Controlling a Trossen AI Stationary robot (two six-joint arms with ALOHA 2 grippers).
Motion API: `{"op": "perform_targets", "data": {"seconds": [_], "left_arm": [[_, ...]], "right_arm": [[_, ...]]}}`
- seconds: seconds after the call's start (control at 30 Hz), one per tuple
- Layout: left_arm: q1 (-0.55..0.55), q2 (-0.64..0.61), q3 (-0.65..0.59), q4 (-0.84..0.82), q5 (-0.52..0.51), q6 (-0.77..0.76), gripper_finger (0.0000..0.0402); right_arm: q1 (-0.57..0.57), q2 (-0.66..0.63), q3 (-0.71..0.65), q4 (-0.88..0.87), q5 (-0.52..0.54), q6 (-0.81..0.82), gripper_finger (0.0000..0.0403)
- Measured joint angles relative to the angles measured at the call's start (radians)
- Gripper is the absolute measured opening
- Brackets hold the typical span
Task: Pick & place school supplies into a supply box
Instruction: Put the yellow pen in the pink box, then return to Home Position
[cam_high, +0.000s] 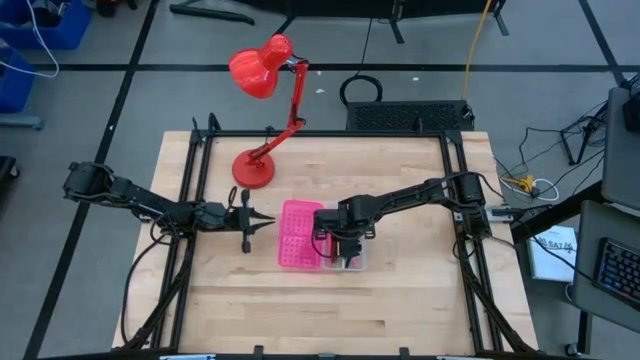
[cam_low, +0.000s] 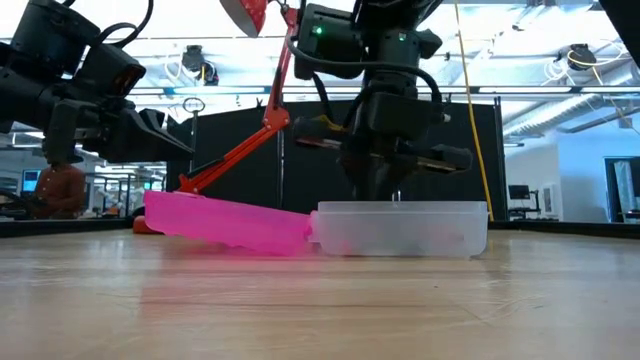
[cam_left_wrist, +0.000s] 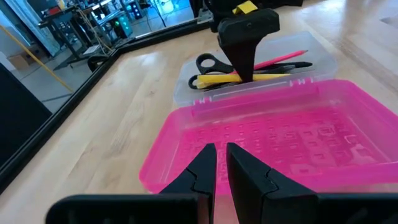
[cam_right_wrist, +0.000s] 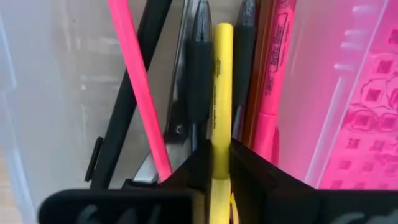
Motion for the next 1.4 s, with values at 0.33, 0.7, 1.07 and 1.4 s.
{"op": "perform_targets", "data": {"seconds": [0.33, 0.7, 1.07, 1.4], "left_arm": [[0.0, 0.0, 0.0, 0.0, 0.0, -0.01, 0.0047], [0.0, 0.0, 0.0, 0.001, 0.001, -0.053, 0.0047], [0.0, 0.0, 0.0, 0.003, 0.001, -0.085, 0.0047], [0.0, 0.0, 0.0, 0.006, 0.0, -0.088, 0.0047]], "right_arm": [[0.01, -0.003, 0.0, -0.004, 0.04, 0.009, 0.0107], [0.093, -0.2, -0.001, 0.057, 0.167, 0.17, 0.0126], [0.071, -0.37, -0.161, 0.171, 0.518, 0.885, 0.0007], [0.064, -0.336, -0.285, 0.107, 0.583, 0.978, 0.0]]}}
